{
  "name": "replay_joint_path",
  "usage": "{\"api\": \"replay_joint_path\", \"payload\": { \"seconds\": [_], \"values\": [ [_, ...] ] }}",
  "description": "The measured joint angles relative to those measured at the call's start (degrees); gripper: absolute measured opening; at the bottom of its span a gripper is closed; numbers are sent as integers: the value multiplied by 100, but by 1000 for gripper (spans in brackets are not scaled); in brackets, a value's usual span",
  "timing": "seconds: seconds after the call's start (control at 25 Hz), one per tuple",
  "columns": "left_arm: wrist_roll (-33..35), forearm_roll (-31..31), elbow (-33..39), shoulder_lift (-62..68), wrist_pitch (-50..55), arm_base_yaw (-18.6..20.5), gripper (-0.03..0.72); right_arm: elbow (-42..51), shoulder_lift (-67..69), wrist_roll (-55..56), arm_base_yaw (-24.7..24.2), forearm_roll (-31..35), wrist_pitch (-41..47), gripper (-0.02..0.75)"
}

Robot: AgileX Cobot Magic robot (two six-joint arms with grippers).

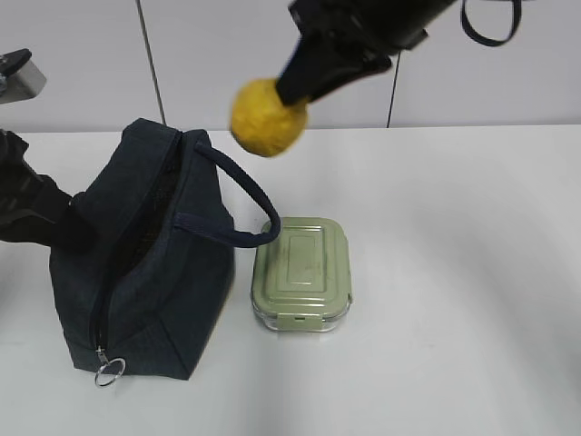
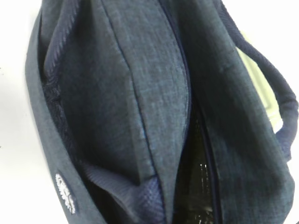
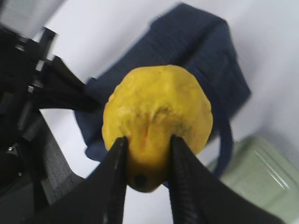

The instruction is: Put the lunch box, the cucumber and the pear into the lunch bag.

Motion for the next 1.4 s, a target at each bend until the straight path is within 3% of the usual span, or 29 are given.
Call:
{"api": "replay_joint_path", "payload": {
  "seconds": [0.12, 0.36, 0.52, 0.8, 0.88, 1.0, 1.08, 1.4],
  "values": [
    [0, 0, 0, 0, 0, 0, 2, -35, 23, -518, 350, 404, -412, 190],
    [0, 0, 0, 0, 7, 0, 2, -35, 483, -972, 883, 580, -1056, 188],
    [0, 4, 0, 0, 7, 0, 1, -35, 960, -1054, 912, 580, -1178, 188],
    [0, 17, 0, 0, 7, 0, 1, -35, 1424, -975, 912, -71, -1106, 198],
    [0, 17, 0, 0, 7, 0, 1, -35, 1453, -975, 912, -112, -1067, 255],
    [0, 17, 0, 0, 7, 0, 1, -42, 1464, -975, 922, -46, -1052, 447],
    [0, 17, 0, 0, 7, 0, 1, -42, 1464, -986, 922, -46, -1052, 536],
    [0, 17, 0, 0, 18, 0, 1, -42, 904, -507, 605, -341, -1023, 529]
  ]
}}
